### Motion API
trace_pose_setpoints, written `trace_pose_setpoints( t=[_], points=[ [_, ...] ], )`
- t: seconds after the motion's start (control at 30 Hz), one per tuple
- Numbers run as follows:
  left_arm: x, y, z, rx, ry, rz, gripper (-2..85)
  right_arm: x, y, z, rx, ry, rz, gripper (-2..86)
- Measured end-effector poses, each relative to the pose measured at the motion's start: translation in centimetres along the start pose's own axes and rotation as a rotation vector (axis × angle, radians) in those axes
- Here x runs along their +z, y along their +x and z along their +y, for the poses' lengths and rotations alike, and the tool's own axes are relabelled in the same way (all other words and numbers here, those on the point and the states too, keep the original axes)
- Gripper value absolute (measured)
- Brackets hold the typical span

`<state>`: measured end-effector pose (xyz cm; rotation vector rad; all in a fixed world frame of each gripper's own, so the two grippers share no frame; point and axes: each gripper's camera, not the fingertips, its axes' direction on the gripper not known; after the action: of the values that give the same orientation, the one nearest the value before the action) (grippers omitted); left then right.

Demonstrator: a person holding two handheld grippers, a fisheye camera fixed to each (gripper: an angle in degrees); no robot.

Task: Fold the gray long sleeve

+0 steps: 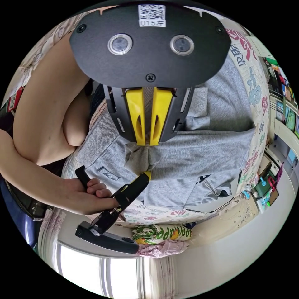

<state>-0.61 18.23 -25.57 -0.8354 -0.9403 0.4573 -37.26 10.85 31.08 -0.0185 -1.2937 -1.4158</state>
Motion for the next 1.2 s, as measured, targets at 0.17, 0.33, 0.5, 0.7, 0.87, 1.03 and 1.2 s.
trace_pose_setpoints(
  t=[0.17, 0.33, 0.5, 0.7, 0.87, 1.03, 1.2],
  points=[
    [-1.2, -0.3, -1.1, -0.075, 0.033, 0.035, 2.4, 0.8, -2.2, -1.7, -0.057, -0.034, 0.098, 4.1],
    [-4.1, -2.8, -2.6, -0.149, 0.079, 0.212, 5.1, -0.5, -2.6, -3.5, -0.046, -0.020, 0.048, 5.1],
    [-9.8, -9.5, -3.4, -0.239, 0.248, 0.291, 4.4, -4.0, 1.5, -4.8, 0.162, 0.117, -0.257, 6.1],
    [-12.1, -18.9, -8.7, -0.346, 0.253, 0.110, 5.8, -8.7, 7.0, -7.7, 0.304, 0.322, -0.204, 5.3],
    [-9.9, -26.1, -15.3, -0.433, 0.204, -0.066, 8.9, -10.2, 10.7, -11.3, 0.378, 0.424, -0.207, 7.4],
    [-5.6, -31.4, -23.4, -0.554, 0.107, -0.280, 13.8, -9.9, 11.9, -17.7, 0.375, 0.471, -0.180, 10.5],
    [-2.6, -35.2, -28.2, -0.682, 0.107, -0.194, 15.5, -7.9, 8.9, -24.0, 0.266, 0.409, -0.100, 13.1]
  ],
)
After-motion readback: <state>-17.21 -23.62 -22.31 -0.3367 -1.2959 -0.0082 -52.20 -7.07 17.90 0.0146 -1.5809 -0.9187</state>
